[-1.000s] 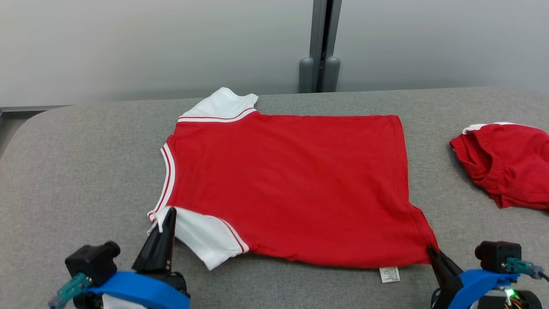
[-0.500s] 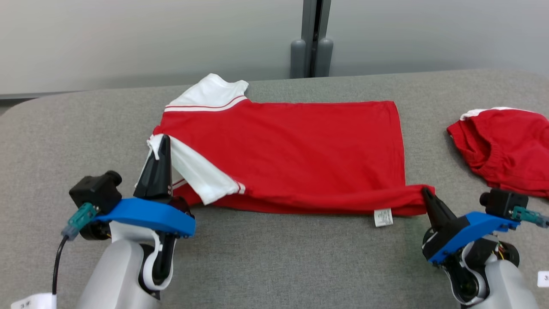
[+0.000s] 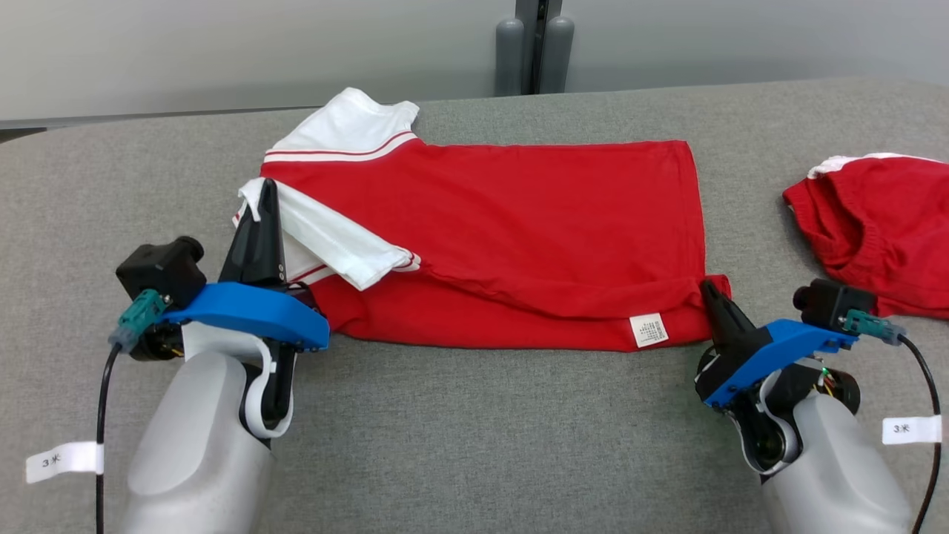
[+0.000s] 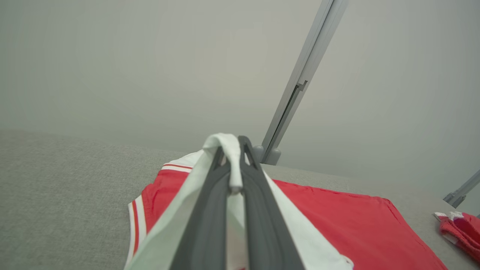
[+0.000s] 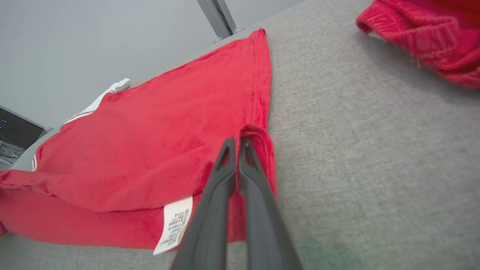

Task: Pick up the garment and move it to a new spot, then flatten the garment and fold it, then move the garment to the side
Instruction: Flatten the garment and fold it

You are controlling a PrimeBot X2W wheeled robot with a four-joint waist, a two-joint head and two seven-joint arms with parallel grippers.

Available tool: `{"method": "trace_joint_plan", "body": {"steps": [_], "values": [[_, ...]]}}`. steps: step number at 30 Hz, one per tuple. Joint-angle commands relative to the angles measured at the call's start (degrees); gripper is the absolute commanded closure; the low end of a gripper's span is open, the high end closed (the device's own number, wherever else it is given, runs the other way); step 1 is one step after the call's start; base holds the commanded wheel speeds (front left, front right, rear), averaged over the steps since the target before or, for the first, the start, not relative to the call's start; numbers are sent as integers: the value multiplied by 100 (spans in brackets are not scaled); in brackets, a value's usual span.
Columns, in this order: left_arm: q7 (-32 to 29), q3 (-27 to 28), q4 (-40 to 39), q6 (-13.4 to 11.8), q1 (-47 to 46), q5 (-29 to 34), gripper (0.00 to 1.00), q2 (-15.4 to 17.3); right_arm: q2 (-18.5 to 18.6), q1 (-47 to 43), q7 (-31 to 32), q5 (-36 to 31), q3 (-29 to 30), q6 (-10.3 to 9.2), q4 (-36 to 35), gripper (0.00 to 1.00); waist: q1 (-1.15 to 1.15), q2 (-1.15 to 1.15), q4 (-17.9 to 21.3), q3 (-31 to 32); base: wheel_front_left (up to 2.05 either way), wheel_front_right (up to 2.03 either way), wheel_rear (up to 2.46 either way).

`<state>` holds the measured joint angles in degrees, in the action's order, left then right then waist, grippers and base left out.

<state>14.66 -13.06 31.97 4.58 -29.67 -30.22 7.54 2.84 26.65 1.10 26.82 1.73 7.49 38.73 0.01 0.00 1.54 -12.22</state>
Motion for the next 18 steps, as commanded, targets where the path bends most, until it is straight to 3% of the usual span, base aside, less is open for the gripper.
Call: {"method": "trace_joint_plan", "body": {"steps": [1, 3, 4, 5, 6, 7, 8, 9, 18], "values": [[32, 22, 124, 29, -179, 81, 100, 28, 9, 188, -100, -4, -91, 1, 125, 100, -1, 0, 3, -40, 0, 0, 0], [44, 35, 277, 9, -298, 146, 100, 28, 11, 300, -197, -6, -156, 1, 275, 100, -1, 0, 10, -75, 0, 0, 0], [51, 51, 359, -19, -351, 178, 100, 20, 11, 358, -253, -3, -192, 1, 343, 86, -1, 0, 14, -93, 0, 0, 0], [54, 60, 435, -46, -409, 213, 100, 18, 10, 417, -321, -21, -222, 1, 413, 64, -1, 0, 18, -110, 0, 0, 0], [55, 73, 487, -47, -457, 232, 93, 13, 10, 471, -406, -29, -257, 1, 456, 30, -1, 0, 21, -126, 0, 0, 0], [58, 108, 506, -46, -511, 267, 60, 7, 10, 527, -498, -19, -291, 1, 499, 0, -1, 0, 23, -143, 0, 0, 0], [60, 169, 459, -51, -566, 311, 17, 9, 11, 564, -596, 6, -320, 1, 536, 0, -1, 0, 23, -161, 0, 0, 0], [60, 225, 398, -17, -590, 341, 0, -9, 10, 601, -700, 31, -376, 1, 556, 0, -1, 0, 23, -180, 0, 0, 0], [57, 645, 3, 148, -364, 753, 0, -127, 11, 621, -1425, -246, -498, 1, 528, 0, -1, 0, 50, -176, 0, 0, 0]]}}
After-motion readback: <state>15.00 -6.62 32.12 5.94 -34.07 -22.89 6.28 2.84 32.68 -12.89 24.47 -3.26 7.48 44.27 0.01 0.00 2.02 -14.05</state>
